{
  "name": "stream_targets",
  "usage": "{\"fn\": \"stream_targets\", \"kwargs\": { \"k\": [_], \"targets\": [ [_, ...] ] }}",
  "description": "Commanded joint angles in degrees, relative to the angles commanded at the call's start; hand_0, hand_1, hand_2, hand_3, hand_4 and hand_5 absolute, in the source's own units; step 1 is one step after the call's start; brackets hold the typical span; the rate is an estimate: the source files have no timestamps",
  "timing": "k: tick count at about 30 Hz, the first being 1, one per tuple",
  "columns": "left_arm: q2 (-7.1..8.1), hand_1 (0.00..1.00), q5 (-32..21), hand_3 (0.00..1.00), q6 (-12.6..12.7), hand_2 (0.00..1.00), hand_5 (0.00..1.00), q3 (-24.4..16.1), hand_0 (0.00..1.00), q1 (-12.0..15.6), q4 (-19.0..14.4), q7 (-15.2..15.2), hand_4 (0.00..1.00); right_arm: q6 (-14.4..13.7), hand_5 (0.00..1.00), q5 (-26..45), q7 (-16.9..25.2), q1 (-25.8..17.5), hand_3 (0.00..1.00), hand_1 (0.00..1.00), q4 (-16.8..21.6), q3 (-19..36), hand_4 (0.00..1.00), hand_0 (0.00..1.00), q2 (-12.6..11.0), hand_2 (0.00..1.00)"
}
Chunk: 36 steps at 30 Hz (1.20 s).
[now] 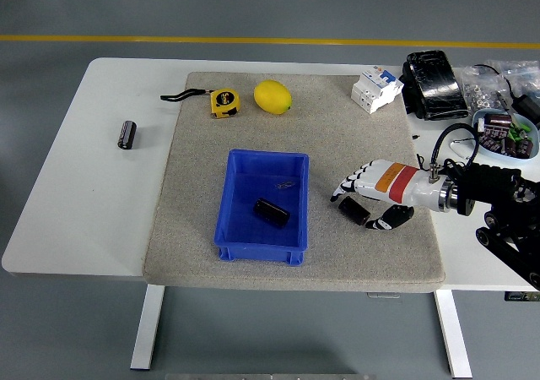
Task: Pick up the battery,place it into the box
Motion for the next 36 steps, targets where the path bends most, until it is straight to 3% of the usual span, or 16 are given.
{"fn": "stream_targets", "kwargs": {
  "k": [2, 3, 8, 9, 24, 36],
  "targets": [
    [-0.02, 0.705, 0.1, 0.821, 0.0, 0.824, 0.998, -0.1, 0.688, 0.0, 0.0, 0.1, 0.723, -0.2, 0.066, 0.1, 0.1, 0.0, 0.76, 0.677, -0.2, 0.0, 0.863, 0.672, 0.0, 0.761],
    [-0.01, 0.705, 0.1, 0.821, 0.0, 0.823, 0.998, -0.1, 0.688, -0.1, 0.0, 0.1, 0.723, -0.3, 0.046, 0.2, 0.1, 0.0, 0.616, 0.641, -0.3, 0.0, 0.765, 0.639, 0.0, 0.708],
    [0.02, 0.705, -0.2, 0.821, -0.1, 0.823, 0.998, 0.2, 0.688, -0.2, -0.1, 0.0, 0.723, -0.4, 0.046, 0.7, 0.2, -0.1, 0.616, 0.641, -0.7, 0.2, 0.765, 0.639, -0.1, 0.708],
    [0.01, 0.705, -0.3, 0.821, -0.1, 0.823, 0.998, 0.2, 0.688, -0.2, -0.1, 0.0, 0.723, -0.4, 0.002, 0.8, 0.2, -0.2, 0.564, 0.547, -0.8, 0.2, 0.621, 0.606, -0.1, 0.591],
    [0.1, 0.704, -0.2, 0.82, -0.2, 0.822, 0.998, 0.3, 0.688, -0.2, -0.2, 0.1, 0.723, -0.4, 0.002, 1.2, 0.4, -0.7, 0.516, 0.508, -0.4, 1.3, 0.574, 0.574, -0.5, 0.543],
    [0.2, 0.704, -0.9, 0.819, 0.0, 0.821, 0.998, 0.4, 0.688, -0.1, 0.0, -0.1, 0.721, 0.1, 0.002, 2.5, 0.5, -1.0, 0.51, 0.505, 3.0, 6.9, 0.555, 0.569, -1.9, 0.535]
  ]
}}
